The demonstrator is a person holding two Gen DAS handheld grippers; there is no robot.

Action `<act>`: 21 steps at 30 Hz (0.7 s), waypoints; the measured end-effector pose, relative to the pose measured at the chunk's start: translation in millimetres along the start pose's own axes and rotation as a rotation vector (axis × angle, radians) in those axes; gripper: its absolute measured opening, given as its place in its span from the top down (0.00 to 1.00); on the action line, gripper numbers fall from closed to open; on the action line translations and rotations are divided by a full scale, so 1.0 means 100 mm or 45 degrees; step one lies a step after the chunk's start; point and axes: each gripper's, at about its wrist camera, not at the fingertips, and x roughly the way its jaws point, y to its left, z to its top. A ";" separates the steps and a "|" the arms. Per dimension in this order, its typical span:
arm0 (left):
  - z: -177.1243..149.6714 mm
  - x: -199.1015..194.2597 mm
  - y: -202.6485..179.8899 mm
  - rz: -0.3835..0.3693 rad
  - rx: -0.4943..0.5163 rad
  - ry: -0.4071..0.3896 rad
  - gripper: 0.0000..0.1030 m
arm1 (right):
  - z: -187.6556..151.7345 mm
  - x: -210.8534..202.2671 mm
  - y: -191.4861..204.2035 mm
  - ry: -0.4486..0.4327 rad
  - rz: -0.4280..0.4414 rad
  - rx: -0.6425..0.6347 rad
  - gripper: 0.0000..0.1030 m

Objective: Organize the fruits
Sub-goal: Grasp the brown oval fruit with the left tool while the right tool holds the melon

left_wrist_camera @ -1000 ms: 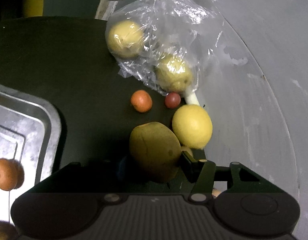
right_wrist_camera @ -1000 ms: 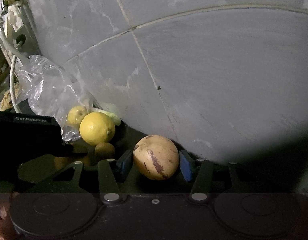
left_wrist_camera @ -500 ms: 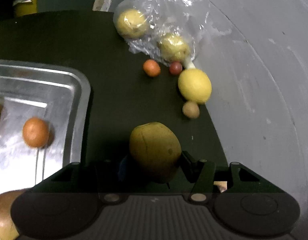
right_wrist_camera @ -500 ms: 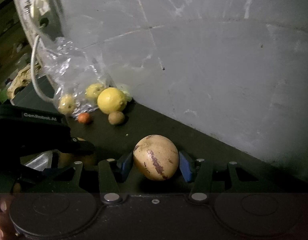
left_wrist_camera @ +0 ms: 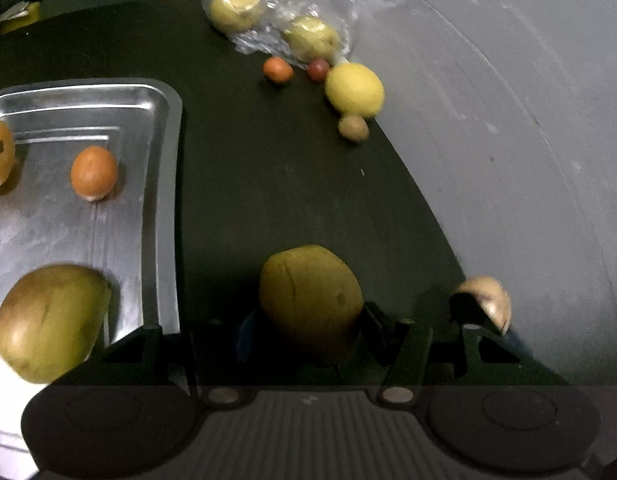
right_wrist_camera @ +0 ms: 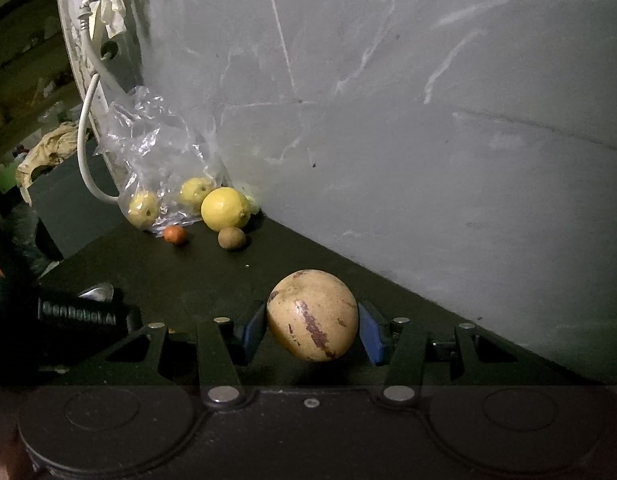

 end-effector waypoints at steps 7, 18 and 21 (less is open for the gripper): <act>-0.23 -0.06 -0.07 0.011 0.070 -0.044 0.42 | -0.02 -0.29 -0.05 -0.079 -0.015 -0.090 0.50; -0.08 0.03 -0.07 0.037 0.026 -0.077 0.42 | -0.13 -0.42 -0.14 -0.050 -0.032 -0.111 0.50; -0.04 0.03 -0.06 0.043 0.029 -0.084 0.41 | -0.15 -0.42 -0.15 -0.031 -0.032 -0.102 0.50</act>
